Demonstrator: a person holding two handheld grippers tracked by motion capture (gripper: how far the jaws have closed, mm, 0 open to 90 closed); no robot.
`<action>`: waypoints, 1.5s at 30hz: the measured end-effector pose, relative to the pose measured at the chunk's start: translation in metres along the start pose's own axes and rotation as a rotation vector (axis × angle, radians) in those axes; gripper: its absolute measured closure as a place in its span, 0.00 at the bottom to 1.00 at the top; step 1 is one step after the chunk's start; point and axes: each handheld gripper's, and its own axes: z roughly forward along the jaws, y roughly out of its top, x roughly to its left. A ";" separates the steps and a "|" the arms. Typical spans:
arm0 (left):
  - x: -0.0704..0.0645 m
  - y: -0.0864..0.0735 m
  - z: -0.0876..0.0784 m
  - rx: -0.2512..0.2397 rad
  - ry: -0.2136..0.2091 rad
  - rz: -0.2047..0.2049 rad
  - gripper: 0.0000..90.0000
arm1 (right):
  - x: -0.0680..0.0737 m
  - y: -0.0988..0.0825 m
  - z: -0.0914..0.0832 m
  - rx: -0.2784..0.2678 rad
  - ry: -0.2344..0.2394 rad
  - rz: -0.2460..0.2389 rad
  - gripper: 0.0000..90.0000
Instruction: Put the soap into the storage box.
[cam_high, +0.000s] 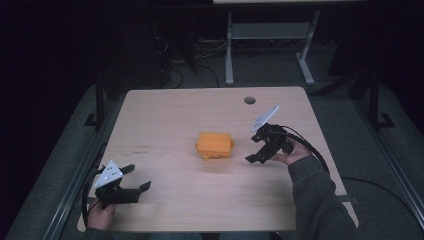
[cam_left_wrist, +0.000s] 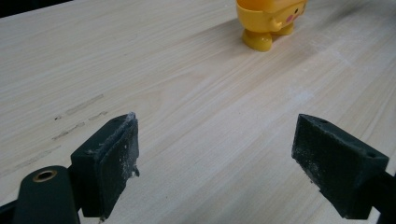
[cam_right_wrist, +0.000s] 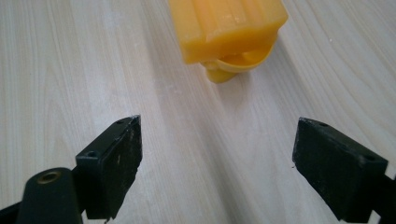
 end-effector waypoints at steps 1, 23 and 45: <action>0.000 0.000 0.000 0.000 0.000 0.000 0.16 | 0.000 -0.002 0.000 -0.001 0.002 0.005 0.17; -0.001 0.000 0.002 0.005 -0.001 0.006 0.16 | 0.009 -0.034 -0.004 -0.010 0.002 0.049 0.19; -0.002 0.000 0.003 0.010 -0.005 0.009 0.16 | 0.020 -0.071 -0.008 -0.014 -0.005 0.100 0.19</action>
